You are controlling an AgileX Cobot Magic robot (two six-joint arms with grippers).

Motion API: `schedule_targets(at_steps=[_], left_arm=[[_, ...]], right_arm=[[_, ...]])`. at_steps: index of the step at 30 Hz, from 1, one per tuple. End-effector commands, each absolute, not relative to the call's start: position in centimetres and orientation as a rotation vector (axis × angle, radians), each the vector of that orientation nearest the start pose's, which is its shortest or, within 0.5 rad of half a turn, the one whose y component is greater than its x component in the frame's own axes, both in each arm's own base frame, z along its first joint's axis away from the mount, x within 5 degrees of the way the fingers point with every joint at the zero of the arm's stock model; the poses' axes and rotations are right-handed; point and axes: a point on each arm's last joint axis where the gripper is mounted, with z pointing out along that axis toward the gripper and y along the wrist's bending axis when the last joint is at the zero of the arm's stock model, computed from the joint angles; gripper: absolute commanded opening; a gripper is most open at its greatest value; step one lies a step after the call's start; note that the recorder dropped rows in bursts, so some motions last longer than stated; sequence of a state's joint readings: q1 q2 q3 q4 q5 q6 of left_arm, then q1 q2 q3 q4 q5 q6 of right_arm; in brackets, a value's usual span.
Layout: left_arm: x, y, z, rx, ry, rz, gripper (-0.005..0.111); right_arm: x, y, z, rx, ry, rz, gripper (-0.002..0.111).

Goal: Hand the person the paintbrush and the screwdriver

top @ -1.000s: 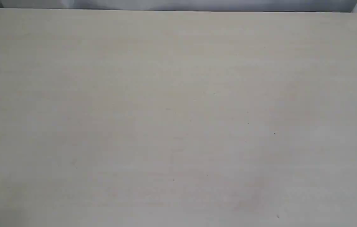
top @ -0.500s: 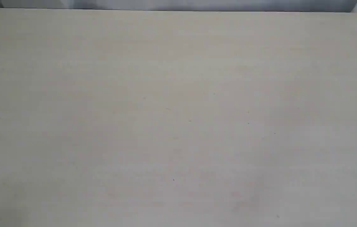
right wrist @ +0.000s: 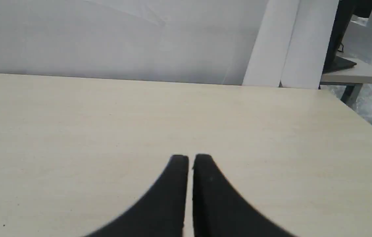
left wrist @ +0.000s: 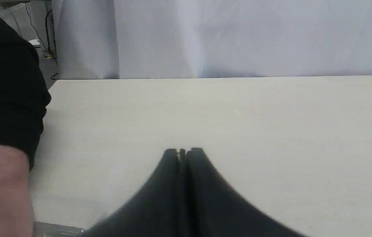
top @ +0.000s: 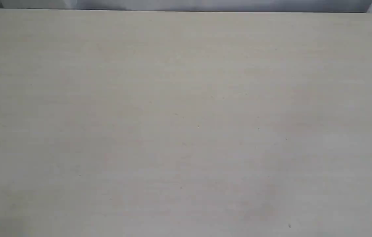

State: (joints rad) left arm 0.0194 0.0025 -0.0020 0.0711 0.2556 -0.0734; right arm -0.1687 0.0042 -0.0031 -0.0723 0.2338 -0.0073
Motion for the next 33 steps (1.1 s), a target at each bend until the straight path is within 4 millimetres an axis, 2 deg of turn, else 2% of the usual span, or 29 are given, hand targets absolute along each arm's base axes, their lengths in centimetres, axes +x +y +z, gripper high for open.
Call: schedule_targets(at_steps=[1, 8, 13, 33], left_arm=[[5.52, 0.22, 19.06, -0.029, 1.732, 0.018, 0.000], [5.52, 0.22, 19.06, -0.029, 1.732, 0.018, 0.000], [5.52, 0.22, 19.06, -0.029, 1.732, 0.018, 0.000], [5.52, 0.21, 19.06, -0.031, 1.733, 0.015, 0.000]], right_arm=[[5.39, -1.09, 18.91, 0.108, 1.750, -0.186, 0.004], [5.25, -1.03, 18.22, 0.133, 1.825, -0.158, 0.004], [5.28, -0.82, 18.20, 0.175, 1.822, -0.092, 0.004], [5.28, -0.83, 18.20, 0.174, 1.822, -0.094, 0.004]])
